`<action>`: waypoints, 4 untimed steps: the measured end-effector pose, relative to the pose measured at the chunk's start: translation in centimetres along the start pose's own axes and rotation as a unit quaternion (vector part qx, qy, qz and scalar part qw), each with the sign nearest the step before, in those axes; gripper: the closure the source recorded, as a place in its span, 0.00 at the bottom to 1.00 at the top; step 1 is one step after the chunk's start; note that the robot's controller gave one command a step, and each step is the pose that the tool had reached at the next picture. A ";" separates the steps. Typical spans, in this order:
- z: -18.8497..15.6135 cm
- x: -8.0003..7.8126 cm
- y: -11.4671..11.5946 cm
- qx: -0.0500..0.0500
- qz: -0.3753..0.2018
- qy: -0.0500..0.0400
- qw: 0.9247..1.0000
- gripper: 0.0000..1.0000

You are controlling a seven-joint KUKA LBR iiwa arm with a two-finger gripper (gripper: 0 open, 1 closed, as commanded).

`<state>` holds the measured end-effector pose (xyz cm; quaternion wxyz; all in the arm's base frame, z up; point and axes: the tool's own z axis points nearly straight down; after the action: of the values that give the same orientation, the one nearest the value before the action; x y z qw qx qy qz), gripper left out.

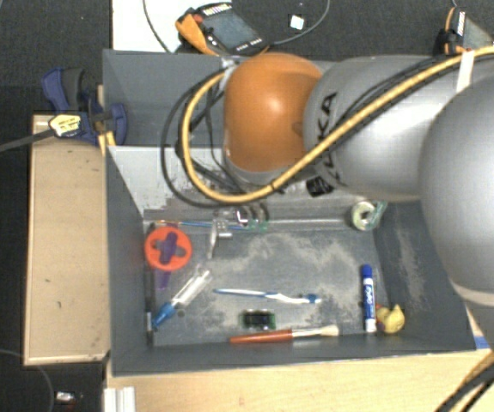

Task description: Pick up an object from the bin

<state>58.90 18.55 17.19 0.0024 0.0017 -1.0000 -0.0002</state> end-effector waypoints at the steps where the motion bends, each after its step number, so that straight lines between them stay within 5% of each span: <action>1: -0.5 -0.2 -0.1 -0.001 0.003 -0.004 1.000 0.00; 2: 10.2 6.1 3.9 0.000 -0.251 -0.001 0.968 0.00; 3: 4.6 7.1 4.4 -0.001 -0.214 -0.007 0.977 0.00; 4: 6.9 8.7 0.3 0.000 -0.107 0.000 0.994 0.00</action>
Offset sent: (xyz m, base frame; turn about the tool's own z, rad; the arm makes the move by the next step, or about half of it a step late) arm -0.0612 0.0381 -0.1019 -0.5140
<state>50.14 18.77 10.28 0.0019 0.1083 -0.9941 -0.0005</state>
